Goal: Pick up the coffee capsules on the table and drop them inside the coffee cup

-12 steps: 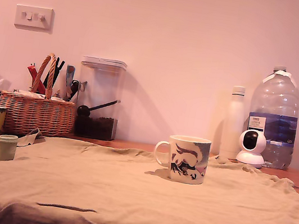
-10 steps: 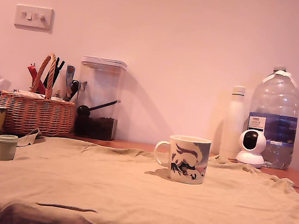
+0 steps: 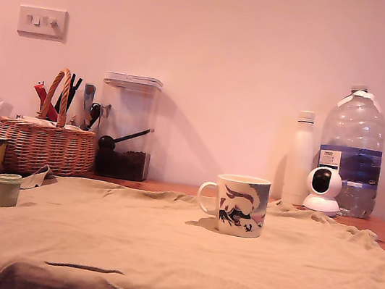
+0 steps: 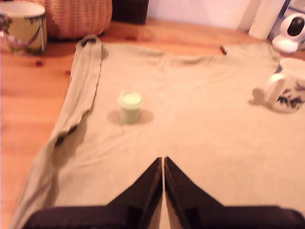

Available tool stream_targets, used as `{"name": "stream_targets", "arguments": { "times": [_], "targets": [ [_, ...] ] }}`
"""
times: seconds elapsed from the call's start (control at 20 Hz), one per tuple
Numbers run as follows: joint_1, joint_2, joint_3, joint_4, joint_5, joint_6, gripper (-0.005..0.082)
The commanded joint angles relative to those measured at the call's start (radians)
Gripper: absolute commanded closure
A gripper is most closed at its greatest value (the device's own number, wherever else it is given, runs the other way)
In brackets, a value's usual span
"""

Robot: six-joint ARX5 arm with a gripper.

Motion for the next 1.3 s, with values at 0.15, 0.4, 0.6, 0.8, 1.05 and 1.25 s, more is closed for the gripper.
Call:
{"name": "stream_targets", "arguments": {
  "times": [0.15, 0.4, 0.6, 0.8, 1.05, 1.25],
  "targets": [
    [0.001, 0.009, -0.013, 0.101, -0.002, -0.004, 0.0788],
    [0.000, 0.028, -0.013, 0.200, -0.005, -0.004, 0.0777],
    [0.000, 0.140, -0.013, 0.314, -0.029, -0.004, 0.0553],
    [0.000, 0.312, -0.013, 0.469, -0.028, -0.004, 0.0312],
    [-0.004, 0.526, -0.013, 0.596, -0.029, 0.000, 0.0220],
    [-0.005, 0.670, -0.013, 0.736, -0.029, 0.031, 0.0220]
  ]
}}
